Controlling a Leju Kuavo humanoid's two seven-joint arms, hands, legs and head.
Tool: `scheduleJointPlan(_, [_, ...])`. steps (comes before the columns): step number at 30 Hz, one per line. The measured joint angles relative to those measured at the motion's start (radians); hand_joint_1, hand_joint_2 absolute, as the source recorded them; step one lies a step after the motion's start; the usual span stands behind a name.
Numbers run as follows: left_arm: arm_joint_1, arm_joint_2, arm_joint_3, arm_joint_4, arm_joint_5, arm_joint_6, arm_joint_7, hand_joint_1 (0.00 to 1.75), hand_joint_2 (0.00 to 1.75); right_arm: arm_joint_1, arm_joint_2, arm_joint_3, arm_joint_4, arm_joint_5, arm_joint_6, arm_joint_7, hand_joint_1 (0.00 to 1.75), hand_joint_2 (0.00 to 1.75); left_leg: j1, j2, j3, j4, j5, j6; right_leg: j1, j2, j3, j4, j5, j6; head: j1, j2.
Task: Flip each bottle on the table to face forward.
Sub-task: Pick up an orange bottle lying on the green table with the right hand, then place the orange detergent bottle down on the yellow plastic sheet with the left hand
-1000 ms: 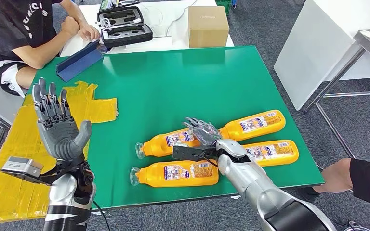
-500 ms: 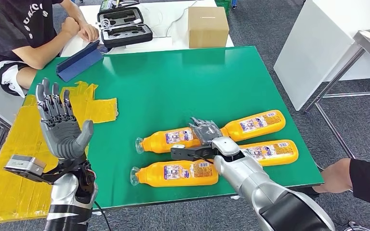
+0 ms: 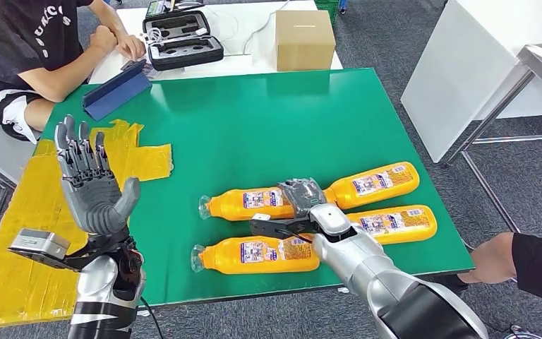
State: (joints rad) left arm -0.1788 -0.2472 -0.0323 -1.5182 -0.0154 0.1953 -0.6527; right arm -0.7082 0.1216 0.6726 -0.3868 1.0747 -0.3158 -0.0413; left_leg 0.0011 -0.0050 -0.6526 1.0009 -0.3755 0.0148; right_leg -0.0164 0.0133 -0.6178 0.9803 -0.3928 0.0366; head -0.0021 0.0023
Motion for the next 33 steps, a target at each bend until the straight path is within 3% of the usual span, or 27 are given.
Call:
scheduleJointPlan(5, [-0.026, 0.01, -0.027, 0.054, -0.118, 0.051, 0.053, 0.0, 1.75, 0.065, 0.006, -0.092, -0.054, -0.129, -0.261, -0.15, 1.75, 1.75, 0.0, 0.0, -0.002, 0.0, 0.0, 0.0, 0.0, 0.0, -0.002, 0.0, 0.0, 0.0, 0.0, 0.0])
scheduleJointPlan(8, [-0.057, 0.023, -0.046, 0.108, -0.127, 0.014, 0.087, 0.0, 1.75, 0.101, 0.013, -0.169, -0.119, -0.221, -0.323, -0.257, 1.75, 1.75, 0.0, 0.0, -0.003, 0.0, 0.0, 0.0, 0.0, 0.0, -0.002, 0.0, 0.0, 0.0, 0.0, 0.0])
scheduleJointPlan(13, [-0.092, 0.04, -0.069, 0.172, -0.13, -0.013, 0.102, 0.0, 1.75, 0.147, 0.025, -0.267, -0.215, -0.289, -0.337, -0.331, 1.75, 1.75, 0.0, 0.0, -0.004, 0.0, 0.0, 0.0, 0.0, 0.0, -0.004, 0.0, 0.0, 0.0, 0.0, 0.0])
scheduleJointPlan(19, [-0.107, 0.05, -0.081, 0.203, -0.13, -0.019, 0.104, 0.0, 1.75, 0.168, 0.027, -0.307, -0.262, -0.298, -0.336, -0.338, 1.75, 1.75, 0.0, 0.0, -0.004, 0.0, 0.0, 0.0, 0.0, 0.0, -0.004, 0.0, 0.0, 0.0, 0.0, 0.0])
scheduleJointPlan(23, [-0.124, 0.059, -0.096, 0.227, -0.165, -0.052, 0.13, 0.0, 1.75, 0.183, 0.033, -0.342, -0.294, -0.37, -0.316, -0.399, 1.75, 1.75, 0.0, 0.0, -0.005, 0.0, 0.0, 0.0, 0.0, 0.0, -0.005, 0.0, 0.0, 0.0, 0.0, 0.0])
scheduleJointPlan(28, [-0.21, 0.083, -0.155, 0.316, -0.292, -0.126, 0.189, 0.0, 1.75, 0.189, 0.047, -0.398, -0.341, -0.414, -0.279, -0.447, 1.75, 1.75, 0.0, 0.0, -0.005, 0.0, 0.0, 0.0, 0.0, 0.0, -0.005, 0.0, 0.0, 0.0, 0.0, 0.0])
scheduleJointPlan(33, [-0.281, 0.1, -0.203, 0.402, -0.314, -0.214, 0.191, 0.0, 1.75, 0.201, 0.058, -0.436, -0.368, -0.437, -0.261, -0.477, 1.75, 1.75, 0.0, 0.0, -0.005, 0.0, 0.0, 0.0, 0.0, 0.0, -0.005, 0.0, 0.001, 0.0, 0.0, 0.0])
